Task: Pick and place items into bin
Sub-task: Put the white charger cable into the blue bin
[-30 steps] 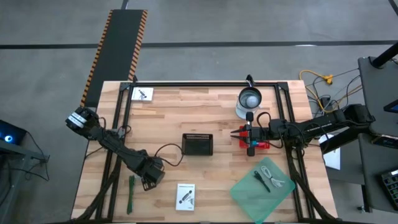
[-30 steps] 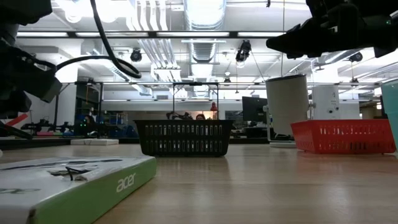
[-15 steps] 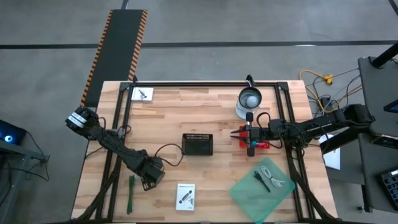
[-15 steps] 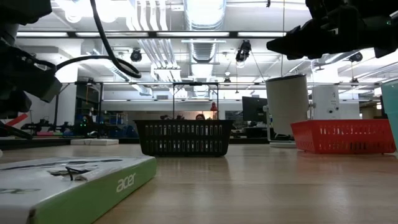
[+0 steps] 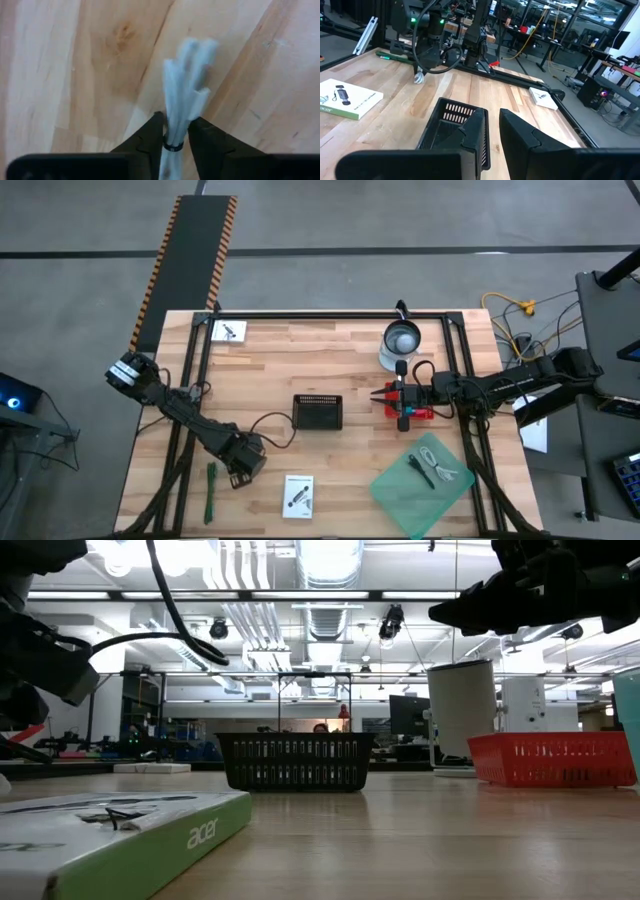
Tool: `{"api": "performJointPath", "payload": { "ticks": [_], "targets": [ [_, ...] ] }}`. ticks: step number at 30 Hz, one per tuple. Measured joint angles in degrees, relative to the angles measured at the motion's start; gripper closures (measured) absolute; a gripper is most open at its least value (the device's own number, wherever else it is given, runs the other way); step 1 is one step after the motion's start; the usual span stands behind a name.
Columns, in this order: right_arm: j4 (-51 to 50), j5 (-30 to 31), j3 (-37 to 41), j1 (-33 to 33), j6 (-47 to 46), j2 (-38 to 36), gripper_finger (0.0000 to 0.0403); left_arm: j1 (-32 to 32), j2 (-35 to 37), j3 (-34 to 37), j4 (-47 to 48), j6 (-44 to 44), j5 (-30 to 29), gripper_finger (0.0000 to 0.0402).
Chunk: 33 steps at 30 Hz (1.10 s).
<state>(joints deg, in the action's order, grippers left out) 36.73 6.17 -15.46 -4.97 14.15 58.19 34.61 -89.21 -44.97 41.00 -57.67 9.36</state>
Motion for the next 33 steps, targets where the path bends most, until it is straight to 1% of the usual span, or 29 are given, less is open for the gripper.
{"api": "performJointPath", "payload": {
  "ticks": [5, 7, 10, 14, 17, 19, 24, 29, 33],
  "targets": [
    [-0.02, -0.02, 0.0, 0.0, 0.0, 0.0, 0.0355, 0.0, 0.03, -0.11, -0.47, 0.11, 0.48, 0.0373],
    [-0.04, -0.02, 0.0, 0.02, 0.0, 0.0, 0.0355, 0.0, 0.04, -0.09, -0.55, 0.11, 0.61, 0.0384],
    [-0.04, -0.02, 0.0, 0.02, -0.02, 0.0, 0.0355, 0.0, 0.07, -0.04, -0.87, 0.29, 1.52, 0.0385],
    [-0.13, -0.04, 0.0, 0.02, -0.01, 0.0, 0.0355, 0.13, 0.38, -0.31, -1.96, 3.26, 5.99, 0.0385],
    [-0.12, -0.04, 0.0, 0.02, -0.01, 0.0, 0.0355, 0.06, 1.84, -1.08, -2.17, 4.08, 5.89, 0.0384],
    [-0.12, -0.06, 0.0, 0.02, 0.0, 0.0, 0.0355, 0.0, 2.81, -1.51, -2.24, 4.11, 4.47, 0.0384],
    [-0.17, -0.1, 0.0, 0.02, 0.0, -0.02, 0.0355, 0.0, 5.77, -1.73, -3.51, 4.7, -1.28, 0.0384],
    [-0.32, -0.1, 0.0, 0.02, 0.0, -0.02, 0.0355, -0.04, 8.59, -1.51, -6.23, 8.29, -9.15, 0.0383],
    [-0.32, -0.1, 0.0, 0.02, 0.0, -0.02, 0.0355, -0.33, 10.76, -1.32, -7.93, 9.14, -14.83, 0.0383]
  ]
}}
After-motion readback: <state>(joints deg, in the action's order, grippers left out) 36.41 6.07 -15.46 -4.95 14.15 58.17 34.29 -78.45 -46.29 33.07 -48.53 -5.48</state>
